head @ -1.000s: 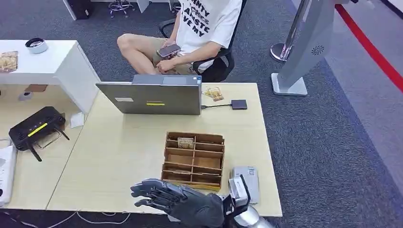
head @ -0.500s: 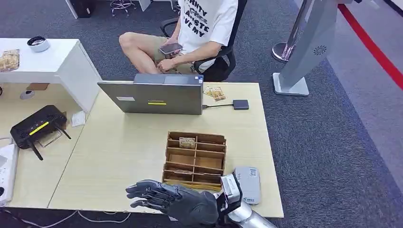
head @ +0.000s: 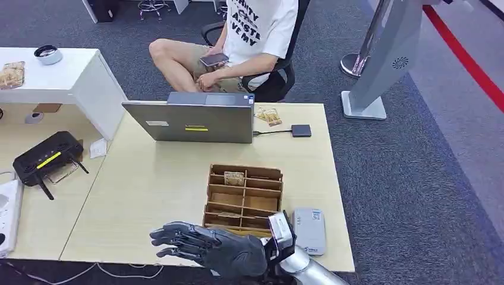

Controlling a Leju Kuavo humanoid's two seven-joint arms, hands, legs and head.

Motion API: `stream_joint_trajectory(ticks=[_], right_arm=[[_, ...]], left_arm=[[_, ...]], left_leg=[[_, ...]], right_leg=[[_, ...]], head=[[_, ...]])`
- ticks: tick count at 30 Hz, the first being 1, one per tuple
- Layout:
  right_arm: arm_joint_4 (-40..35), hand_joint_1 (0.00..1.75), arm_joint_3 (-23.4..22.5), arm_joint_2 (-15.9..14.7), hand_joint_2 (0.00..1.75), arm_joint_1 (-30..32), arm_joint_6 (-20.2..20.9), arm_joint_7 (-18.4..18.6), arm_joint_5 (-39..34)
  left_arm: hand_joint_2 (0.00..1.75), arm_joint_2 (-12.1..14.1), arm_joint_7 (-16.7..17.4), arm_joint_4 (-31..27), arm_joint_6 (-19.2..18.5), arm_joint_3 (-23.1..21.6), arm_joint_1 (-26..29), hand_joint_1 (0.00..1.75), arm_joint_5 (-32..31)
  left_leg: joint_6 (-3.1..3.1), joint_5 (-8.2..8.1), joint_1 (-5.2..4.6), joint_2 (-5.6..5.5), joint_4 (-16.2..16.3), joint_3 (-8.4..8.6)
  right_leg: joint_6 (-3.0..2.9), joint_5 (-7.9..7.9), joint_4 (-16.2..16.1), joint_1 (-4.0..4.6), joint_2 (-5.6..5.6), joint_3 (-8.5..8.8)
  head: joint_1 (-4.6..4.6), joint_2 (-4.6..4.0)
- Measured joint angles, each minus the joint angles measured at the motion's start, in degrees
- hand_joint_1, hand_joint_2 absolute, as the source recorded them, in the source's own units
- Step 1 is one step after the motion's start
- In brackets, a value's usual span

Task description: Pass the card to the sensor for recognition and then transmit it.

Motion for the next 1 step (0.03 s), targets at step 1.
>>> stream_joint_trajectory(ticks=[1], right_arm=[[0.04, 0.00, 0.04, 0.07, 0.00, -0.08, -0.28, 0.00, -0.07]], left_arm=[[0.00, 0.00, 0.00, -0.02, 0.26, -0.24, -0.03, 0.00, 0.00]], left_leg=[[0.00, 0.00, 0.00, 0.00, 0.00, 0.00]], right_leg=[[0.00, 0.00, 0.00, 0.00, 0.00, 0.00]], head=[[-0.02, 0.00]])
